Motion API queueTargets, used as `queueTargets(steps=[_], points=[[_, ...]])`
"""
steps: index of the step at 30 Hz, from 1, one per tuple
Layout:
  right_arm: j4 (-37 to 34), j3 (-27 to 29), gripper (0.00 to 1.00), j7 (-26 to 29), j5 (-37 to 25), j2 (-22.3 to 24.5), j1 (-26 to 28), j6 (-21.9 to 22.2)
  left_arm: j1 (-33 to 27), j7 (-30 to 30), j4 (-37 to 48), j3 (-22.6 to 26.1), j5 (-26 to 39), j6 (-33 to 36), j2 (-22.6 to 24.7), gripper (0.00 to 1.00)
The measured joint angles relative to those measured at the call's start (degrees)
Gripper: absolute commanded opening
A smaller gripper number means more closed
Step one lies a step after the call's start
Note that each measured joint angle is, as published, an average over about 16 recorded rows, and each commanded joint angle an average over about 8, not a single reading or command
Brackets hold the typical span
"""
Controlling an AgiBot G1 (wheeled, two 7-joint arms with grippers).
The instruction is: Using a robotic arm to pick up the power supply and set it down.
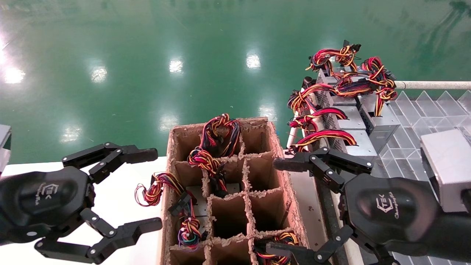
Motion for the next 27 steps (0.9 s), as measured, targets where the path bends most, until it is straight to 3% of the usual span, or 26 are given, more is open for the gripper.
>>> queueTargets(steps=[11, 12, 19, 20, 27], points=[[0.0, 0.0, 1.00, 0.0, 0.0, 0.0, 0.0, 0.0, 0.0, 0.0, 0.0, 0.0, 0.0, 0.0, 0.0, 1.00], [0.0, 0.0, 1.00, 0.0, 0.0, 0.0, 0.0, 0.0, 0.0, 0.0, 0.0, 0.0, 0.0, 0.0, 0.0, 0.92], [0.0, 0.0, 1.00, 0.0, 0.0, 0.0, 0.0, 0.0, 0.0, 0.0, 0.0, 0.0, 0.0, 0.0, 0.0, 0.05], [0.0, 0.0, 1.00, 0.0, 0.0, 0.0, 0.0, 0.0, 0.0, 0.0, 0.0, 0.0, 0.0, 0.0, 0.0, 0.00], [0.9, 0.1, 1.00, -0.4, -0.9, -0.2, 0.0, 1.6, 0.0, 0.0, 0.0, 0.0, 0.0, 0.0, 0.0, 0.00]])
